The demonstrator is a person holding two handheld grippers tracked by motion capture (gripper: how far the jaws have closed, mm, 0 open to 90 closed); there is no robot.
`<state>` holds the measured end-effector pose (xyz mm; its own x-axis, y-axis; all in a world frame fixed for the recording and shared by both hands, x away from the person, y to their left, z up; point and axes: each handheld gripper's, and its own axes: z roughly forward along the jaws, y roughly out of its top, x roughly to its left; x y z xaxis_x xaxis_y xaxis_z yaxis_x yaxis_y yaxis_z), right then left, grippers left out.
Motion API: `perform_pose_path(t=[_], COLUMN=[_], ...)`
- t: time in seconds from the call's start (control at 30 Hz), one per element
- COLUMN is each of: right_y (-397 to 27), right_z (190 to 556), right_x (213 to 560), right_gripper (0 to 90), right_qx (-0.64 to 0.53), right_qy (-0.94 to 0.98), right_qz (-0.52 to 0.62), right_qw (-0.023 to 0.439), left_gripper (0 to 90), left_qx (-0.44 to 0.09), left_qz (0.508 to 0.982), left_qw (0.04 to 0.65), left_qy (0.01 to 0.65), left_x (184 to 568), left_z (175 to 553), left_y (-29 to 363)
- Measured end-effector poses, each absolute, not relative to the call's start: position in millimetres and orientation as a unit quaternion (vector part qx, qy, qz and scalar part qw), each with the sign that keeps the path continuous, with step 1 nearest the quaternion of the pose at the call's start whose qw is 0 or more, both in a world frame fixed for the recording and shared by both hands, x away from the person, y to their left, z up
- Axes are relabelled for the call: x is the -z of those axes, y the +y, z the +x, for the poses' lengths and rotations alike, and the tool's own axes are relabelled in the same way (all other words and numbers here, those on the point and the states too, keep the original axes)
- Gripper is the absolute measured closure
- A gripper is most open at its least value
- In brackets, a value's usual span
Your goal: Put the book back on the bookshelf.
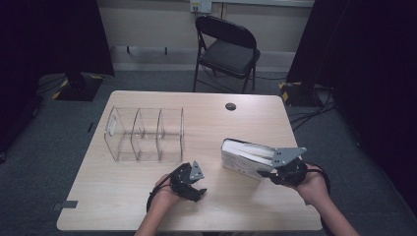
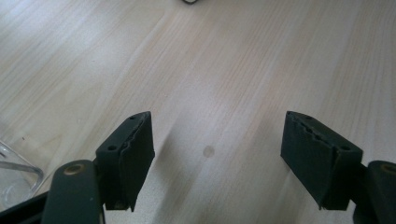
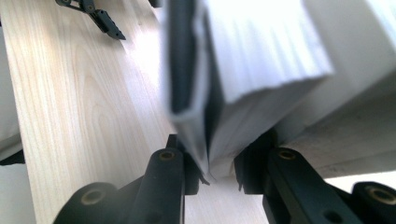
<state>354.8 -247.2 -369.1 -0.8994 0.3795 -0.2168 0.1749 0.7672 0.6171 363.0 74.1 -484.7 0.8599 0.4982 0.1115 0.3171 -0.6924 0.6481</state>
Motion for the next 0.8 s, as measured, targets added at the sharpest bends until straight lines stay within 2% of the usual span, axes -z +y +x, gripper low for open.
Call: perform_pose_path(t=[0.43, 0.8], right_y=[-247, -254], right_z=[366, 370], right_x=[361, 361], right_gripper=[75.0, 75.4], right_qx=[-0.293, -0.307], right_qy=[0.928, 0.927], right_qz=[0.188, 0.185], right_qw=[0.134, 0.106], left_gripper=[21.3, 18.4], left_qx=[-0.131, -0.101], left_qz=[0.904, 0.895], left_qw=[0.330, 0.348], left_qy=[0.240, 0.259], left_x=[487, 492], left_z=[365, 368], left_y=[77, 81])
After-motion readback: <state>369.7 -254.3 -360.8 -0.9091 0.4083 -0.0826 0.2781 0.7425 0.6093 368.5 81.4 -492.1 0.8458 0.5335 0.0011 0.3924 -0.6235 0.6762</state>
